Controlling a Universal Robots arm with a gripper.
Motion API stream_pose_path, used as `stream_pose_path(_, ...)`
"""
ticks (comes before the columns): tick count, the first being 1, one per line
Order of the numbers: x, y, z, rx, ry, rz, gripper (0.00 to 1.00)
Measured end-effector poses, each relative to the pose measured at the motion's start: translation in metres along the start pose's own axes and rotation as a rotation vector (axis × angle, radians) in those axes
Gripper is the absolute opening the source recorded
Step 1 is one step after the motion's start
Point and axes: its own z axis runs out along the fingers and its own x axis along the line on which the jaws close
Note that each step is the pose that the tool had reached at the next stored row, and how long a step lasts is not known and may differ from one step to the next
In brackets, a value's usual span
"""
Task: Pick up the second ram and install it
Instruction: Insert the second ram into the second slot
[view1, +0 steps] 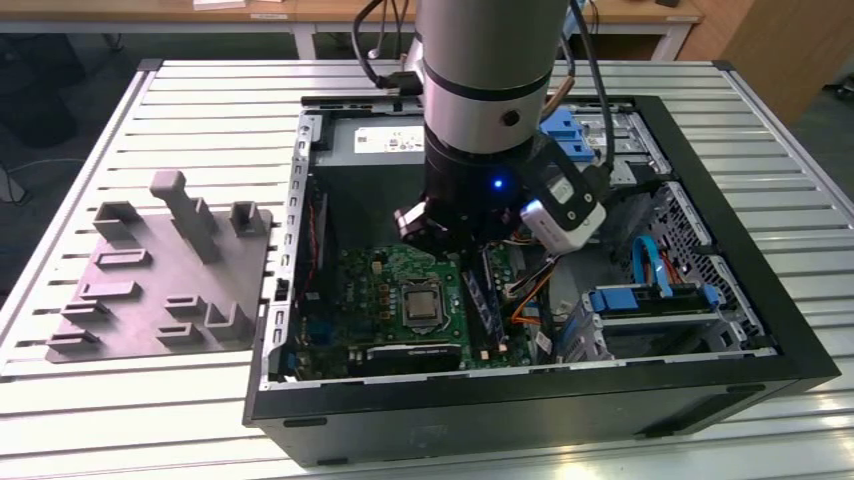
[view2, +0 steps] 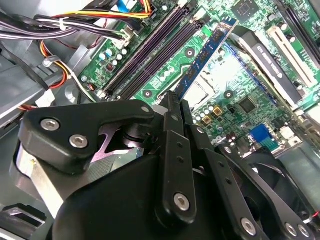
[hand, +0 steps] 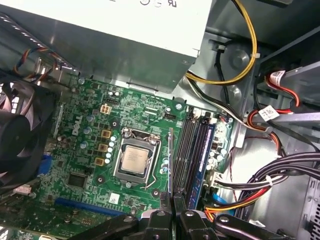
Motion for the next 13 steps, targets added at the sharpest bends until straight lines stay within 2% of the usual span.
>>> stream_pose_path(8, 0.0000, 0.0000, 0.0012, 0.0037, -0.0018, 0.063, 0.14)
stream_pose_path(13, 0.0002, 0.0000, 0.0037, 0.0077, -0.0036, 0.132, 0.14)
